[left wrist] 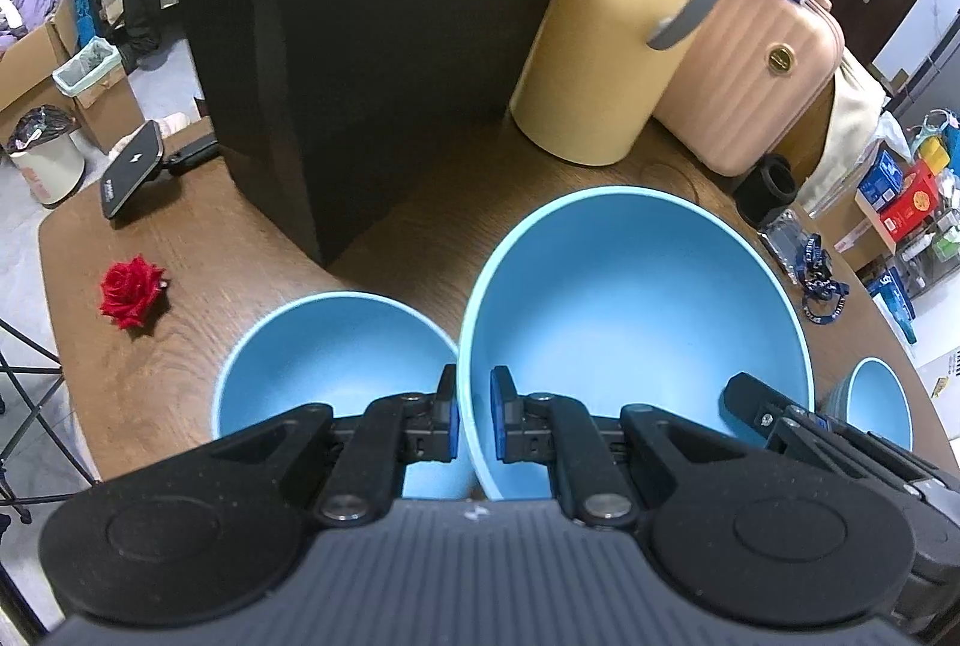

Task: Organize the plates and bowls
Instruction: 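Lift the second bowl and carry it toward the first placed bowl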

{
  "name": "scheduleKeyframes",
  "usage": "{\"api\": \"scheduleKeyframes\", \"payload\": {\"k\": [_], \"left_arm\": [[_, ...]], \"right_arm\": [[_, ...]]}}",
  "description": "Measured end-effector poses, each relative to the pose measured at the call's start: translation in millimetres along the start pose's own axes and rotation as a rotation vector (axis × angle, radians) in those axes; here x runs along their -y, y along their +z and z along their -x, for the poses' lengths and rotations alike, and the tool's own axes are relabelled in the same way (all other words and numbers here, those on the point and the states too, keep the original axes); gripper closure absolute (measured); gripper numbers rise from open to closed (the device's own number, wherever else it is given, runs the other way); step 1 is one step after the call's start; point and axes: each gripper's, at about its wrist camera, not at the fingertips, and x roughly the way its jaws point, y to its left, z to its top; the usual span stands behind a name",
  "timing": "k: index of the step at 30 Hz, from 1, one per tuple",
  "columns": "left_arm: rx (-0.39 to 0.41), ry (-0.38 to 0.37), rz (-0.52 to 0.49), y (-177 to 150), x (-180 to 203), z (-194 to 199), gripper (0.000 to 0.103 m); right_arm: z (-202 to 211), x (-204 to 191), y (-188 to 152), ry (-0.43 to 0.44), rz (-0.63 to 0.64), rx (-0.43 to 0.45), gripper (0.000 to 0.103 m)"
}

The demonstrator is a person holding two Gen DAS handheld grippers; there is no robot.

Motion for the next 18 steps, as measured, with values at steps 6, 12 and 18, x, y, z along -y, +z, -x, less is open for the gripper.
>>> {"api": "scheduleKeyframes", "payload": {"k": [6, 12, 18], "left_arm": [[0.009, 0.005, 0.015, 1, -21, 5, 0.092], [0.009, 0.016, 0.032, 0, -44, 8, 0.092], [0.008, 0.027, 0.048, 0, -63, 9, 0.092]], "right_arm": [[-1, -20, -2, 0.01, 0.016, 0.003, 0.096], [-3, -39, -8, 0.023, 0.028, -0.002, 0.096], [-5, -58, -13, 0.035, 0.04, -0.01, 0.096]]}}
